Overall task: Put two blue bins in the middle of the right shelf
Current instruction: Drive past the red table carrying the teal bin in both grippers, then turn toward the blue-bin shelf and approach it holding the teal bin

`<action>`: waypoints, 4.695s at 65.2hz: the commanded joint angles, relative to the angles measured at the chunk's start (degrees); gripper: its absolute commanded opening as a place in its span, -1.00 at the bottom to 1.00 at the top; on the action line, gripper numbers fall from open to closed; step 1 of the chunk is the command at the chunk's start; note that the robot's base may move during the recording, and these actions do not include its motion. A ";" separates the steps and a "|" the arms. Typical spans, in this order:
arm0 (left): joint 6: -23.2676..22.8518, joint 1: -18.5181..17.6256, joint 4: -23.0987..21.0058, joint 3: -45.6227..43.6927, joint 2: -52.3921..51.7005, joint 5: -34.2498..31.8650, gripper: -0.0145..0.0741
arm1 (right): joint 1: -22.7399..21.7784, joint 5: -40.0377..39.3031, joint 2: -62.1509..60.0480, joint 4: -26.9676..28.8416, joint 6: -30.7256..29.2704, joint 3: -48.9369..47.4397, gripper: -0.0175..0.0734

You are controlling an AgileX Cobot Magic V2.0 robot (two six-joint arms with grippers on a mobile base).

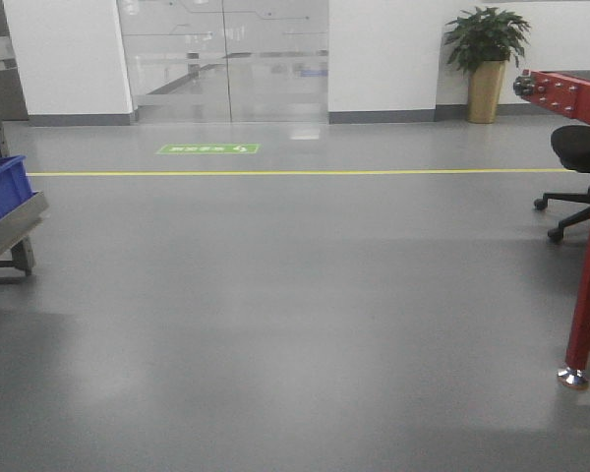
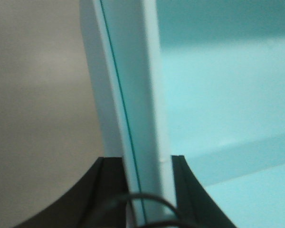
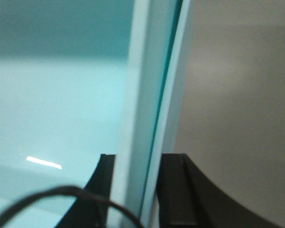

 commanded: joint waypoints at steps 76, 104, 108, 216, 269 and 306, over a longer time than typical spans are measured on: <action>1.44 -0.80 -5.10 -1.19 -1.48 -3.22 -0.92 | 0.06 -6.60 -0.38 0.74 0.53 -0.61 -0.95; 1.44 -0.80 -5.10 -1.19 -1.48 -3.22 -0.92 | 0.06 -6.60 -0.38 0.74 0.53 -0.61 -0.95; 1.44 -0.80 -5.10 -1.19 -1.48 -3.22 -0.92 | 0.06 -6.60 -0.38 0.74 0.53 -0.61 -0.95; 1.44 -0.80 -5.10 -1.19 -1.48 -3.22 -0.92 | 0.06 -6.60 -0.38 0.74 0.53 -0.61 -0.95; 1.44 -0.80 -5.10 -1.19 -1.48 -3.22 -0.92 | 0.06 -6.60 -0.38 0.74 0.53 -0.61 -0.95; 1.44 -0.80 -5.10 -1.19 -1.48 -3.22 -0.92 | 0.06 -6.60 -0.38 0.74 0.53 -0.61 -0.95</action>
